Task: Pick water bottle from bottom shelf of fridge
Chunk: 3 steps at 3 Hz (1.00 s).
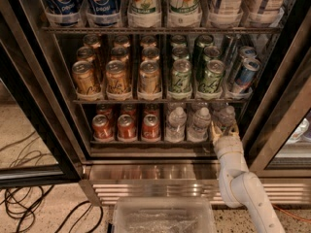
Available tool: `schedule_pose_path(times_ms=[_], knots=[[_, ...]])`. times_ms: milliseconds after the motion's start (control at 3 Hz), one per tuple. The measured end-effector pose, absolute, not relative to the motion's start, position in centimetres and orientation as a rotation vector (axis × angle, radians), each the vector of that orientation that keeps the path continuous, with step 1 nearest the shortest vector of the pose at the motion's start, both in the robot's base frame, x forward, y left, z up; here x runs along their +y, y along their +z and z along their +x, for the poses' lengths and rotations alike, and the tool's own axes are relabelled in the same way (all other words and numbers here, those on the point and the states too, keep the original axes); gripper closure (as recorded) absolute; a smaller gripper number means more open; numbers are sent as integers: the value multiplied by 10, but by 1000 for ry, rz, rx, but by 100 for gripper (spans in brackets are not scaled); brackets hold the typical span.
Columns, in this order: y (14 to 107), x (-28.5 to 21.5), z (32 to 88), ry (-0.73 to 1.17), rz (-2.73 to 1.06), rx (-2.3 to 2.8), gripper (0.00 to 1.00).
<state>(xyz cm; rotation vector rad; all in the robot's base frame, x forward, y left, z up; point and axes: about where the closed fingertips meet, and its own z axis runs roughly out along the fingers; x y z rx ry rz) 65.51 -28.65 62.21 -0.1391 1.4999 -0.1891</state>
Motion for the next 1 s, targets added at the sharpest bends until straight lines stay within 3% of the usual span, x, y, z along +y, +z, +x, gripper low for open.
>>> schedule_pose_path(times_ms=[333, 1000], knots=[[622, -287, 656, -181, -146, 1503, 94], [628, -281, 628, -63, -162, 1497, 100]])
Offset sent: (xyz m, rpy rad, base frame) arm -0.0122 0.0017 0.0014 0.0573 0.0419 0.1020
